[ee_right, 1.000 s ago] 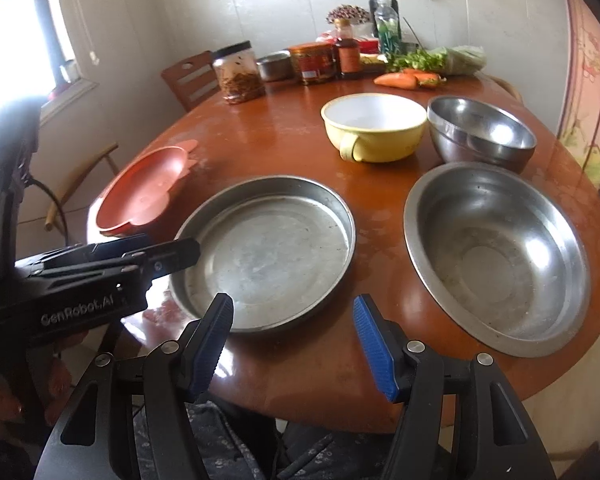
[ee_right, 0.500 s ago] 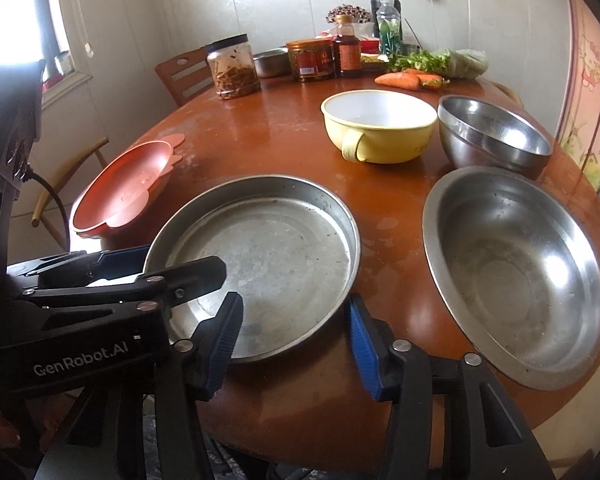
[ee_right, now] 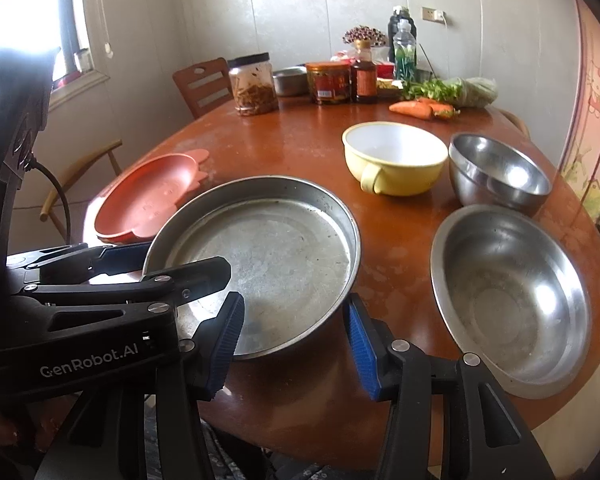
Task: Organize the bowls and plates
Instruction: 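Grasp the rim of the grey metal pan with the left tool, then lift the grey pan and carry it over the orange plate, then lower the grey pan onto the orange plate and open the left tool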
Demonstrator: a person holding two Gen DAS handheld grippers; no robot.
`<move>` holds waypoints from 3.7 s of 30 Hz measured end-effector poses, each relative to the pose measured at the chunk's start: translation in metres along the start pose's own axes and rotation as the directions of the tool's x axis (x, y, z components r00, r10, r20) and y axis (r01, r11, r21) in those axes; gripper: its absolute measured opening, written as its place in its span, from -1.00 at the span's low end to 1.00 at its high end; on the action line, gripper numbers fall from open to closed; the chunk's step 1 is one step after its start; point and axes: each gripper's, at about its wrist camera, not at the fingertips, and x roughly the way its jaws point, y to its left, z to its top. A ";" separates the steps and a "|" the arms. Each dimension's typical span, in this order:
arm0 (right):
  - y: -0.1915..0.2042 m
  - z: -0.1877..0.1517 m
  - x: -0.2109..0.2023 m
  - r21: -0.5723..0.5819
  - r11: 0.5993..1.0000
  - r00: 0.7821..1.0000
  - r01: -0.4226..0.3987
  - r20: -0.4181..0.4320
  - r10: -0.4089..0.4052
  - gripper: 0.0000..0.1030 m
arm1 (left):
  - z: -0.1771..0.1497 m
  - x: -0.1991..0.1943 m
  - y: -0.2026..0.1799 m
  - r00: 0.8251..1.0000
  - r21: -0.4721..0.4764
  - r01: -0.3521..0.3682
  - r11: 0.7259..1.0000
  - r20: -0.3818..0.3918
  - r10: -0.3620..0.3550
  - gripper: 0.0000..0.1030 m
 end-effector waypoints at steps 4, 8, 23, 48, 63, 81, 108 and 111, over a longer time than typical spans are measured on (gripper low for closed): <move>0.004 0.005 -0.003 -0.008 1.000 1.000 -0.005 0.008 0.005 0.03 | 0.003 -0.010 0.002 1.000 -0.002 -0.010 1.000 0.027 0.010 0.16; 0.011 0.011 -0.005 -0.023 1.000 1.000 -0.015 0.014 0.015 0.03 | 0.007 -0.018 0.009 0.999 -0.018 -0.016 1.000 0.048 0.017 0.16; 0.056 0.043 -0.002 -0.110 0.991 0.995 -0.073 0.054 0.079 0.03 | 0.015 -0.046 0.056 0.991 -0.107 -0.051 0.993 0.118 0.064 0.16; 0.133 0.104 0.059 -0.234 0.956 0.983 -0.175 0.022 0.185 0.03 | 0.042 -0.056 0.146 0.972 -0.237 -0.160 0.958 0.129 0.195 0.16; 0.143 0.107 0.103 -0.236 0.951 0.980 -0.197 -0.056 0.189 0.03 | 0.044 -0.026 0.173 0.978 -0.267 -0.174 0.948 0.068 0.198 0.16; 0.140 0.102 0.120 -0.246 0.952 0.983 -0.179 -0.082 0.164 0.03 | 0.047 -0.010 0.172 0.980 -0.260 -0.176 0.949 0.040 0.193 0.16; 0.117 0.102 0.101 -0.196 0.970 0.990 -0.142 -0.037 0.137 0.05 | 0.046 -0.013 0.160 0.980 -0.239 -0.174 0.955 0.048 0.191 0.16; 0.113 0.102 0.098 -0.185 0.973 0.990 -0.138 -0.034 0.134 0.08 | 0.046 -0.016 0.158 0.980 -0.243 -0.174 0.954 0.053 0.192 0.16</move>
